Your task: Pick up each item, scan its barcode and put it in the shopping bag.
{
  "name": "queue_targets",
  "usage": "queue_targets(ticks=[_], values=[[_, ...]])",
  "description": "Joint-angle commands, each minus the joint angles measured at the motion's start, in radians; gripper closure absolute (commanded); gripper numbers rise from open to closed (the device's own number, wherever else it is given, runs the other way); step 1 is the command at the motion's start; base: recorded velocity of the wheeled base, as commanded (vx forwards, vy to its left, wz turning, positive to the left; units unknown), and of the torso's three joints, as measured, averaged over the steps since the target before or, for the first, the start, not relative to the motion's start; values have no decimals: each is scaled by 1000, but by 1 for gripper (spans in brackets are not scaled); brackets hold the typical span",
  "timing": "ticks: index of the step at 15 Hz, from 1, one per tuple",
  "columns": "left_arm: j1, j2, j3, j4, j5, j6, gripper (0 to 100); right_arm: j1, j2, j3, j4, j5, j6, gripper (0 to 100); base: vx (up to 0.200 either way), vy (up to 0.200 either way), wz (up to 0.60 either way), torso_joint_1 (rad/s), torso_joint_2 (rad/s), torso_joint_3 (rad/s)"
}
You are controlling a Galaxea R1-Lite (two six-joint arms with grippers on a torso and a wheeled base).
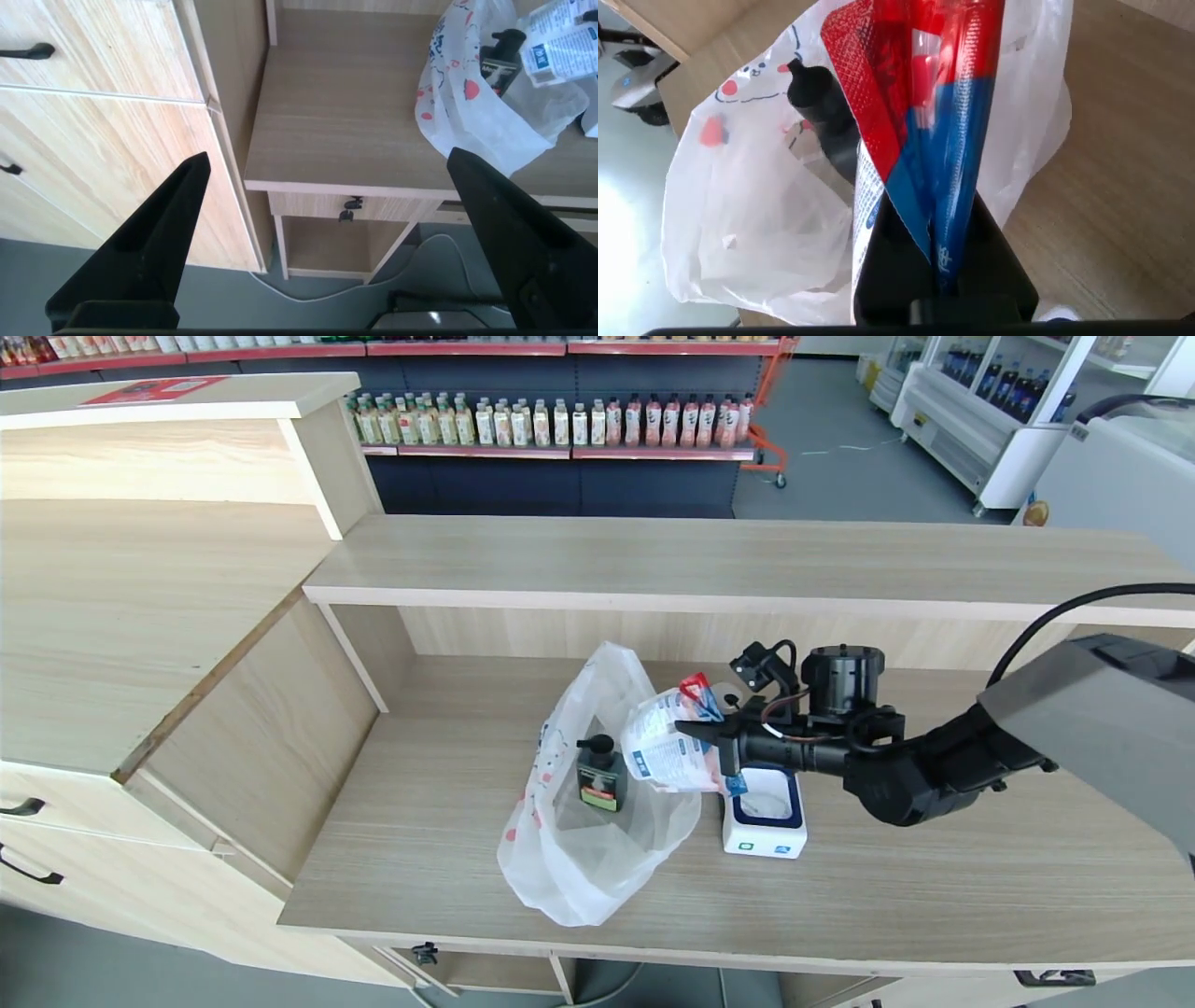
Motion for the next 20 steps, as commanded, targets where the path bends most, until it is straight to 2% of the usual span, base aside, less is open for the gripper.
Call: queue_targets(ticks=[1,6,10,11,16,20], values=[[0,0,0,0,0,0,0,7,72,-53,1,-1,-12,100,0,0,0,0,0,0],[0,0,0,0,0,0,0,12,99,-92,12,1,-35,100,0,0,0,0,0,0],[0,0,0,0,0,0,0,15,93,-118,70,1,-42,100,0,0,0,0,0,0],[0,0,0,0,0,0,0,14,93,-116,76,1,-55,0,0,0,0,0,0,0],[0,0,0,0,0,0,0,38,82,-139,79,13,-36,0,0,0,0,0,0,0],[0,0,0,0,0,0,0,61,50,-185,76,30,73,0,0,0,0,0,0,0]])
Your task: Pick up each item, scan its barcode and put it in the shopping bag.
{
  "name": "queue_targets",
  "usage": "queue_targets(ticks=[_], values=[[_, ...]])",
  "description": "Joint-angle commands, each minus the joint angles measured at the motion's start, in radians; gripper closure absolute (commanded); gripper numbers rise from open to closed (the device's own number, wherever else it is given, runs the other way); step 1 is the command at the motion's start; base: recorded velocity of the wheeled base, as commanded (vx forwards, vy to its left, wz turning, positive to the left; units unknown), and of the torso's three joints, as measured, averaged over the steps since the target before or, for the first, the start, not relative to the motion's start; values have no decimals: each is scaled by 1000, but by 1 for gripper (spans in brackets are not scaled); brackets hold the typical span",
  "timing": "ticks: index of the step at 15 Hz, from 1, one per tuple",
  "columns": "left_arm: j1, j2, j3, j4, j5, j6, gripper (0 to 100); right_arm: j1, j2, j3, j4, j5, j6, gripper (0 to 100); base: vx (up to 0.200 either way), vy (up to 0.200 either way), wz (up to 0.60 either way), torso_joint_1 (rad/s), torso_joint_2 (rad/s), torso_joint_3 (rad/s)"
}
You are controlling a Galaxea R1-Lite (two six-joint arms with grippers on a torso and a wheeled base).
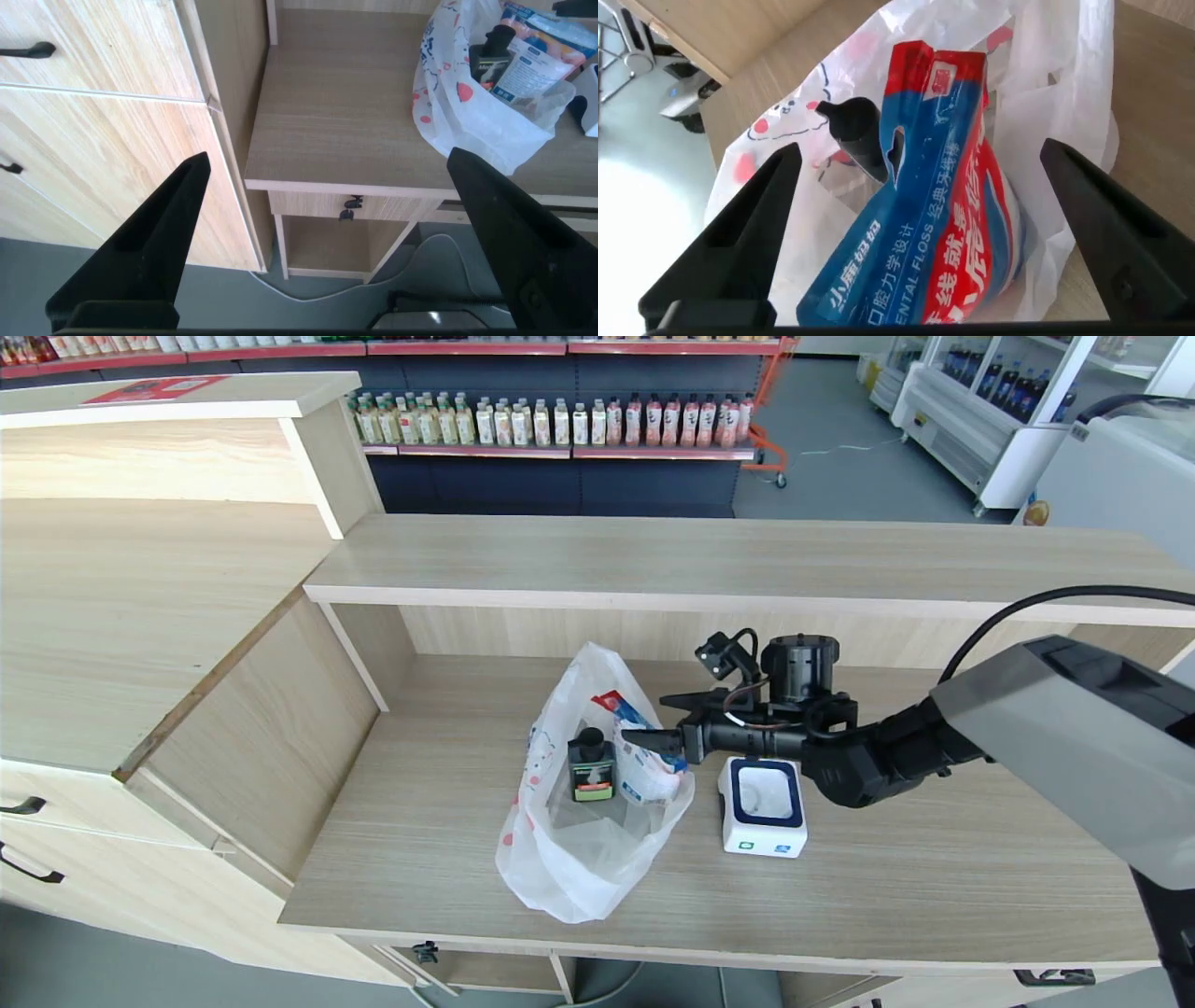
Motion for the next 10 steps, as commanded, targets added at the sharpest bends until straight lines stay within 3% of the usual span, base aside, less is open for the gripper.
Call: queue_targets(ticks=[1,7,10], values=[[0,0,0,0,0,0,0,3,-45,1,3,1,11,0,0,0,0,0,0,0],[0,0,0,0,0,0,0,-63,-312,257,3,-3,241,0,0,0,0,0,0,0],[0,0,0,0,0,0,0,-110,-542,467,8,-4,344,0,0,0,0,0,0,0]])
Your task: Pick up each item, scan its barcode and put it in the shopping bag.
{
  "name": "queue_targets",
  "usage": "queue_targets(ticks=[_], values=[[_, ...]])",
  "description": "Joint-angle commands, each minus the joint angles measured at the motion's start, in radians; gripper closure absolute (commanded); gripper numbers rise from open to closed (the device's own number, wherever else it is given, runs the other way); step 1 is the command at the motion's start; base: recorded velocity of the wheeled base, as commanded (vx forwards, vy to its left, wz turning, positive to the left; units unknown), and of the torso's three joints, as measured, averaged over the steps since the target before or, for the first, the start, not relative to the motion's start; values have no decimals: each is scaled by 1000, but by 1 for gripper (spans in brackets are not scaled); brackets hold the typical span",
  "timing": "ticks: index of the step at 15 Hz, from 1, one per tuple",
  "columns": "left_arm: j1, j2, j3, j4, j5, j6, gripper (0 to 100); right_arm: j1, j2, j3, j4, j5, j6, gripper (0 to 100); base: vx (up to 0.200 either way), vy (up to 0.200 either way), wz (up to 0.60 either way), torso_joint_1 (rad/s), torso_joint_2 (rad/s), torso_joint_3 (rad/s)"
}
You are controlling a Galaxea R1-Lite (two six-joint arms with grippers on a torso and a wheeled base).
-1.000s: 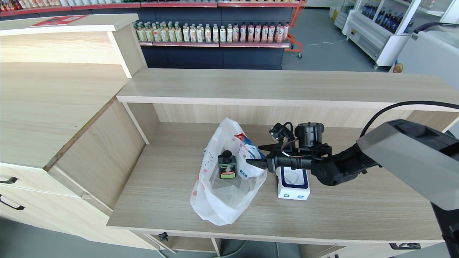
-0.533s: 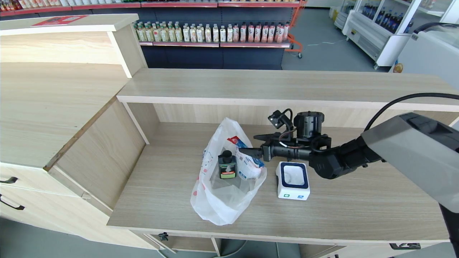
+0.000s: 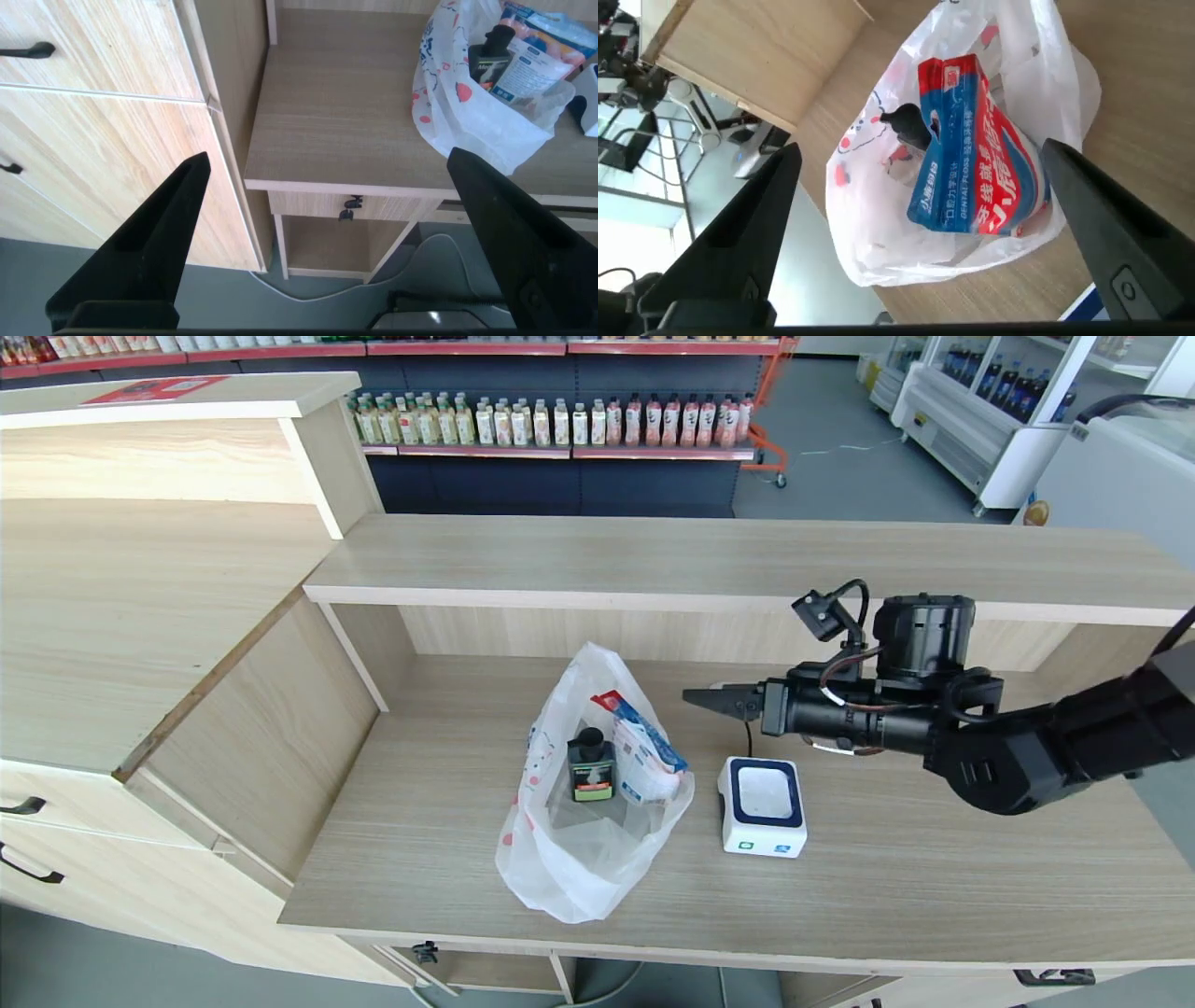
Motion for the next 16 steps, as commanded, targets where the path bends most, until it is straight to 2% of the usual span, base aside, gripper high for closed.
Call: queue_targets(ticks=[1,2,3,4,5,8,9,11,12,14,16], values=[[0,0,0,-1,0,0,0,-71,-273,226,6,-3,41,0,0,0,0,0,0,0],[0,0,0,-1,0,0,0,-102,-328,283,26,-6,30,0,0,0,0,0,0,0],[0,0,0,-1,0,0,0,-174,-440,374,74,-23,-33,0,0,0,0,0,0,0],[0,0,0,-1,0,0,0,-206,-492,420,97,-41,-76,0,0,0,0,0,0,0],[0,0,0,-1,0,0,0,-251,-607,524,121,-139,-125,0,0,0,0,0,0,0],[0,0,0,-1,0,0,0,-321,-828,697,224,-265,-139,0,0,0,0,0,0,0],[0,0,0,-1,0,0,0,-372,-961,797,287,-343,-146,0,0,0,0,0,0,0],[0,0,0,-1,0,-2,0,-370,-1191,907,379,-483,-143,0,0,0,0,0,0,0],[0,0,0,-1,0,0,0,-355,-1320,955,434,-515,-143,0,0,0,0,0,0,0],[0,0,0,-1,0,0,0,-326,-1563,1019,523,-546,-148,0,0,0,0,0,0,0],[0,0,0,-1,0,0,0,-327,-1780,1019,692,-557,-146,0,0,0,0,0,0,0]])
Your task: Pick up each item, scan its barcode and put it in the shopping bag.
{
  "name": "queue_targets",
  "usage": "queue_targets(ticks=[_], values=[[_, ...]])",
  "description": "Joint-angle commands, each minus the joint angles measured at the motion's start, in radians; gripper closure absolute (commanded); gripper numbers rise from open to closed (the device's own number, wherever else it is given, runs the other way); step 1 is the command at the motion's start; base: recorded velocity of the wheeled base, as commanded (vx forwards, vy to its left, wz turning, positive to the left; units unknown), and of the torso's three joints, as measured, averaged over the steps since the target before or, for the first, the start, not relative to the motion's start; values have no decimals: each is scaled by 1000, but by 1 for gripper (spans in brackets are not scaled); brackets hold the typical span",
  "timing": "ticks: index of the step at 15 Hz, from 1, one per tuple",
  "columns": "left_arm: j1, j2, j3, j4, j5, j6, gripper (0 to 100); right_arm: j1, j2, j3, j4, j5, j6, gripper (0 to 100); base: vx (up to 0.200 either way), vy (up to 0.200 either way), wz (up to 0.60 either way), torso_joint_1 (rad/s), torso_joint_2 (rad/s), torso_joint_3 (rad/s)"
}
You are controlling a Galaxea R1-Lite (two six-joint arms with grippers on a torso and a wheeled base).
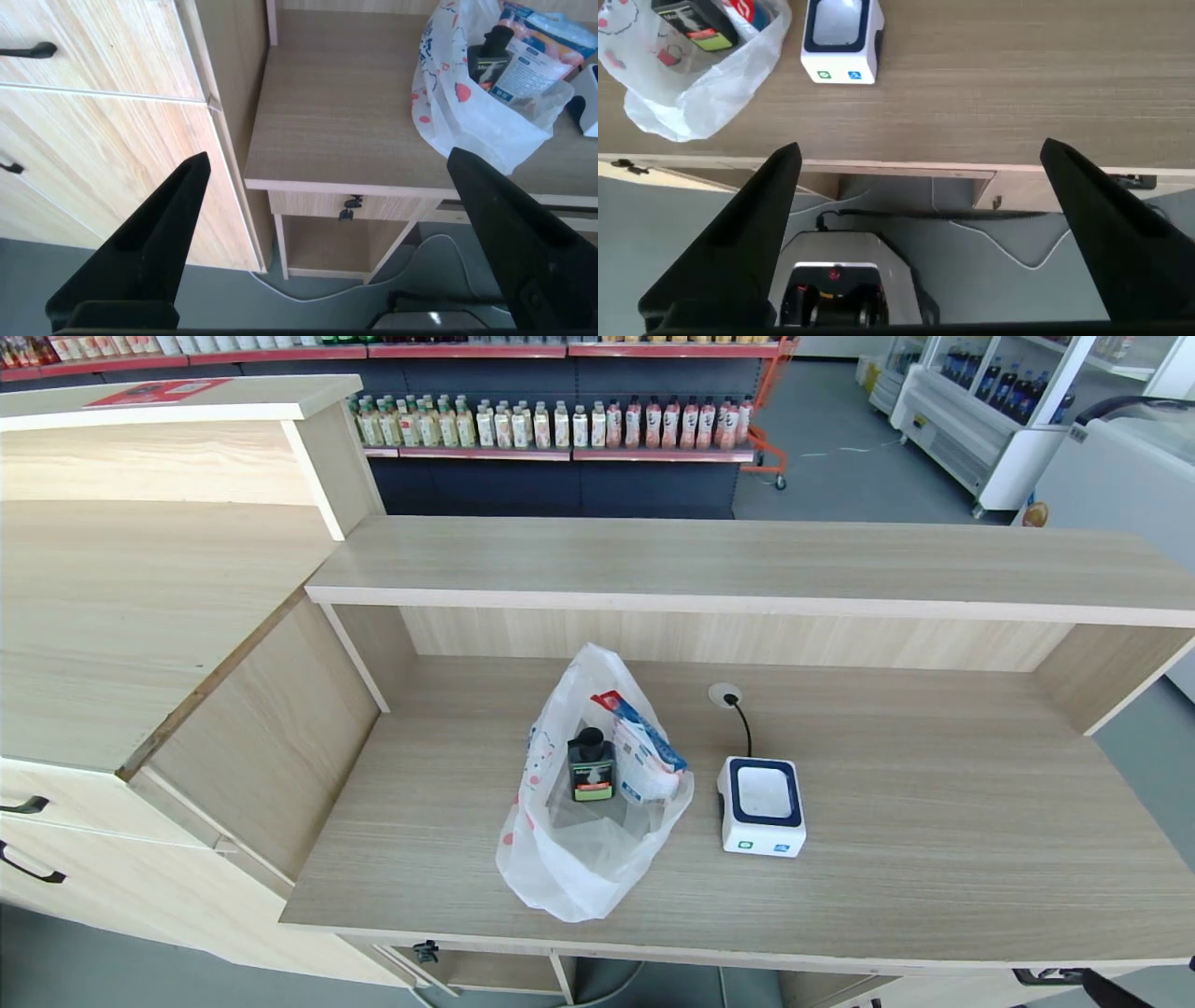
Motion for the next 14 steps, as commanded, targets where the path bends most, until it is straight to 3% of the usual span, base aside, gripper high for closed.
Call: queue_targets(ticks=[1,3,4,11,12,14], values=[[0,0,0,0,0,0,0,9,-425,70,193,-51,-7,0,0,0,0,0,0,0],[0,0,0,0,0,0,0,12,-551,75,197,-62,-88,0,0,0,0,0,0,0],[0,0,0,0,0,0,0,12,-551,75,206,-139,-86,0,0,0,0,0,0,0],[0,0,0,0,0,0,0,12,-551,75,220,-152,-19,0,0,0,0,0,0,0],[0,0,0,0,0,0,0,12,-551,75,220,-154,-17,100,0,0,0,0,0,0],[0,0,0,0,0,0,0,12,-551,73,220,-146,-54,100,0,0,0,0,0,0]])
